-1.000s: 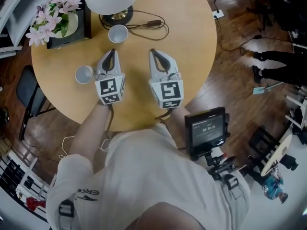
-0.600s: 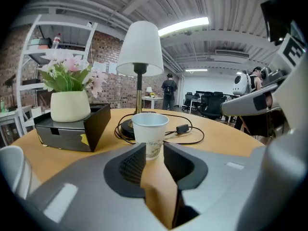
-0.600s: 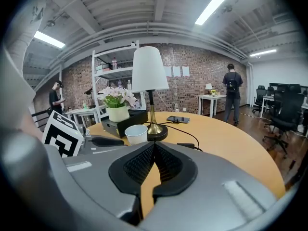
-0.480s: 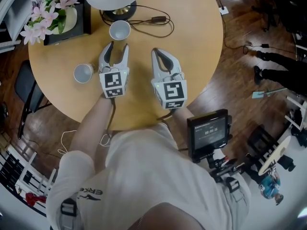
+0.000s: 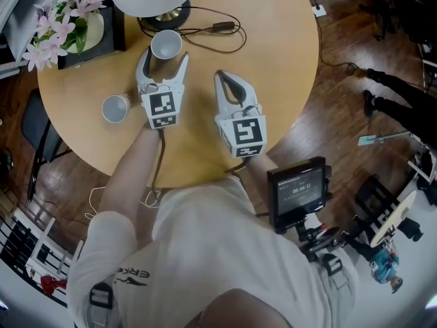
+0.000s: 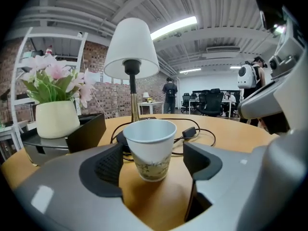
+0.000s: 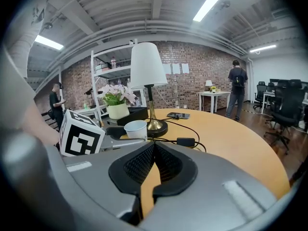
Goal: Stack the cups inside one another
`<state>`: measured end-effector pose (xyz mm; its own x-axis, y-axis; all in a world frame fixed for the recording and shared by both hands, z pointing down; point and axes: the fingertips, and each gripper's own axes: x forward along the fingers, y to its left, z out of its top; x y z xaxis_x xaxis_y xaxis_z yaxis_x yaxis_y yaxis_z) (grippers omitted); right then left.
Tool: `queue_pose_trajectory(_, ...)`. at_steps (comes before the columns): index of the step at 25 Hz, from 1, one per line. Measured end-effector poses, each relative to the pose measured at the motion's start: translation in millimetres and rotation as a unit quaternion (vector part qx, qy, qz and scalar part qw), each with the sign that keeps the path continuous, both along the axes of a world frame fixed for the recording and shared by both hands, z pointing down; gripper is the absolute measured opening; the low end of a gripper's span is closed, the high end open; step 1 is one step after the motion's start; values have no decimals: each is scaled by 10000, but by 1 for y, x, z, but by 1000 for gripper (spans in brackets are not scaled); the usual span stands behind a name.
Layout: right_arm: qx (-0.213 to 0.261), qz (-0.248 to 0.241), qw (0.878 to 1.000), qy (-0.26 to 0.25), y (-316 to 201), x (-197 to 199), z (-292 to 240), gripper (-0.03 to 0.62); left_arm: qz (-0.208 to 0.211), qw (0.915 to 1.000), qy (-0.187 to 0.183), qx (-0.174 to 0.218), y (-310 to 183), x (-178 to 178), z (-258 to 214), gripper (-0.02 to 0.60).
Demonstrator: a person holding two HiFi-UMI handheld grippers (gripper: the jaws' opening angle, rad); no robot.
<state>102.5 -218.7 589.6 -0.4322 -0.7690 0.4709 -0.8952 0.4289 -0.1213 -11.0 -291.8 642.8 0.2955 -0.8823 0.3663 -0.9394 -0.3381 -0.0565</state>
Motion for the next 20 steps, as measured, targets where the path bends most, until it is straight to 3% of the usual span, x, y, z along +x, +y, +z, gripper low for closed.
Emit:
queue_pose_trajectory(8,-56,-66,9999,-56,5,-1,4,14,-140,9998,13,114,-22,-2,-6,385)
queue_pose_trajectory(10,-61,-66,9999,-64,6,-1,4,14,-200,9997,31,164,-25,-4,-8,345)
queue_pose_trajectory(20,133,-78,9998,-99,3,-9,-12,14,-164,9991,74,391,-22,-7,-32,339)
